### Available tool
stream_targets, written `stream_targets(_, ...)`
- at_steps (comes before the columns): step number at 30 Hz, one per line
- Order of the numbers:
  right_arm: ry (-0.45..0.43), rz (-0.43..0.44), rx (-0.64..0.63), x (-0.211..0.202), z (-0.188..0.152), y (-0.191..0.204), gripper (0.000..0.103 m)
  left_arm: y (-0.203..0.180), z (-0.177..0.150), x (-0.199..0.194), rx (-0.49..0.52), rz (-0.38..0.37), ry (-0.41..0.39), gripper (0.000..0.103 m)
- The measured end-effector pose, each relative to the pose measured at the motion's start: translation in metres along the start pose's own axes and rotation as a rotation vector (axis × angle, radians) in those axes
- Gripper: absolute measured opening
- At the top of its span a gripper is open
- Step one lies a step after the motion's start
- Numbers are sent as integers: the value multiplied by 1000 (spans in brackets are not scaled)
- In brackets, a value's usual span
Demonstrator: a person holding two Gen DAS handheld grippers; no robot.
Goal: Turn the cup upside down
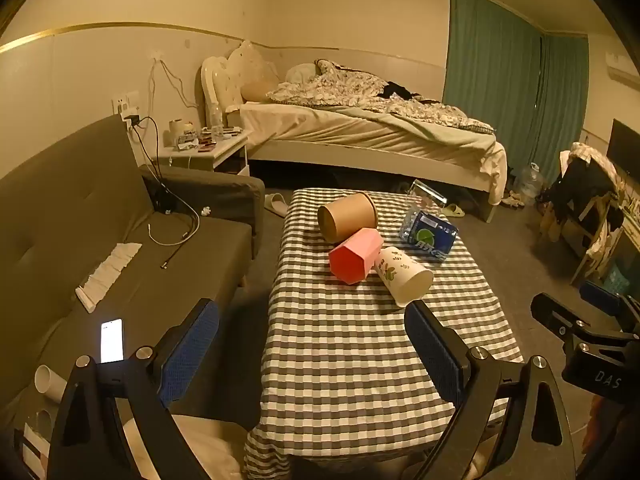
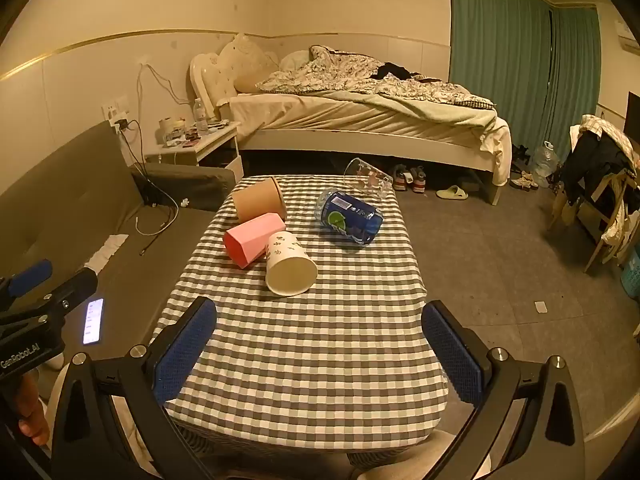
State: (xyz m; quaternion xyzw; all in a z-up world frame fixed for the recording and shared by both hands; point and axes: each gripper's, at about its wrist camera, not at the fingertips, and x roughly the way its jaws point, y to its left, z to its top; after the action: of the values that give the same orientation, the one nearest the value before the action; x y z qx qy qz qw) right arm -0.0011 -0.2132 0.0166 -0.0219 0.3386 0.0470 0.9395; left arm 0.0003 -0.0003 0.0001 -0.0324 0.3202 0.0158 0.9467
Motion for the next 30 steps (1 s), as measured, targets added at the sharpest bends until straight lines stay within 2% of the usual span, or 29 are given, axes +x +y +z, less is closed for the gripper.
stream_targets(5, -6, 7, 8, 0, 0, 0, 103, 10, 4, 5, -15, -15, 2, 97)
stream_targets(30, -13, 8, 13, -13, 5, 0, 103, -1, -3, -5, -4, 0, -14, 97)
